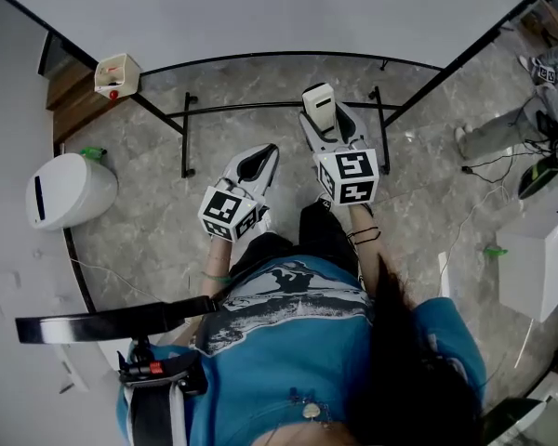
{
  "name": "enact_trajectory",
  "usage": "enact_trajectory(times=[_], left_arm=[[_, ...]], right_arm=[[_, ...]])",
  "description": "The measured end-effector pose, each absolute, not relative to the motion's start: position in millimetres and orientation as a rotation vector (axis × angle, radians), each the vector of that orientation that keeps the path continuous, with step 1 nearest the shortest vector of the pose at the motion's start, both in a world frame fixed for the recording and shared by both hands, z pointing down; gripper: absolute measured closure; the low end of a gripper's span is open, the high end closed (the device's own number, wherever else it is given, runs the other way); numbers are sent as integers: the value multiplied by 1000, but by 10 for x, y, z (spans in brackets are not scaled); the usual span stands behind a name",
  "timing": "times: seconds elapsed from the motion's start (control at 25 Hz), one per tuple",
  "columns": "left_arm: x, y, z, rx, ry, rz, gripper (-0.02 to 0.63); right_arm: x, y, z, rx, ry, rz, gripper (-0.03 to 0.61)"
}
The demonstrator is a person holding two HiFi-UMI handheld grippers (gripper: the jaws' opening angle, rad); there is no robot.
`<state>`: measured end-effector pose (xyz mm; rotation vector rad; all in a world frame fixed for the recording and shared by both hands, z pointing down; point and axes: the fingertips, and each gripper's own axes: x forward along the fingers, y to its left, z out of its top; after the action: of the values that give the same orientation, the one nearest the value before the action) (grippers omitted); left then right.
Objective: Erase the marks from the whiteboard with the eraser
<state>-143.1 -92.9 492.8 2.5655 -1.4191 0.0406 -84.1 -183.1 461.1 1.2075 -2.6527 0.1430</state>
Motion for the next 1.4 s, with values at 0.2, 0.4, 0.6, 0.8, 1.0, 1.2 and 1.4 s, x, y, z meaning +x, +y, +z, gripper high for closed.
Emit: enact_trajectory(times=[0.2,0.4,0.6,0.8,1.0,1.2,1.4], left_arm=[[-1608,-313,5035,2582,-1365,49,609],[-1688,181,5071,2611,-1311,21,609],[-1467,698,5108,2639,-1270,1,609],[-1314,895,5078,2653,-1254,-24,609],[-1210,1054,4988,2640,-1281,-45,609],[-643,1515,4866,2614,-1305,-115,609],[-392,2403,5024,2618,-1316,-115,609]], right_arm=[[-988,-1103,4759,1240,-2626,197,316],[-980,-512,4893,1305,-2580,248,316],[-745,118,4992,1336,-2552,261,316],[-640,359,4992,1324,-2543,255,315],[-536,627,4897,1291,-2563,253,314],[48,1167,4893,1272,-2580,277,315],[283,2111,5084,1252,-2573,271,315]])
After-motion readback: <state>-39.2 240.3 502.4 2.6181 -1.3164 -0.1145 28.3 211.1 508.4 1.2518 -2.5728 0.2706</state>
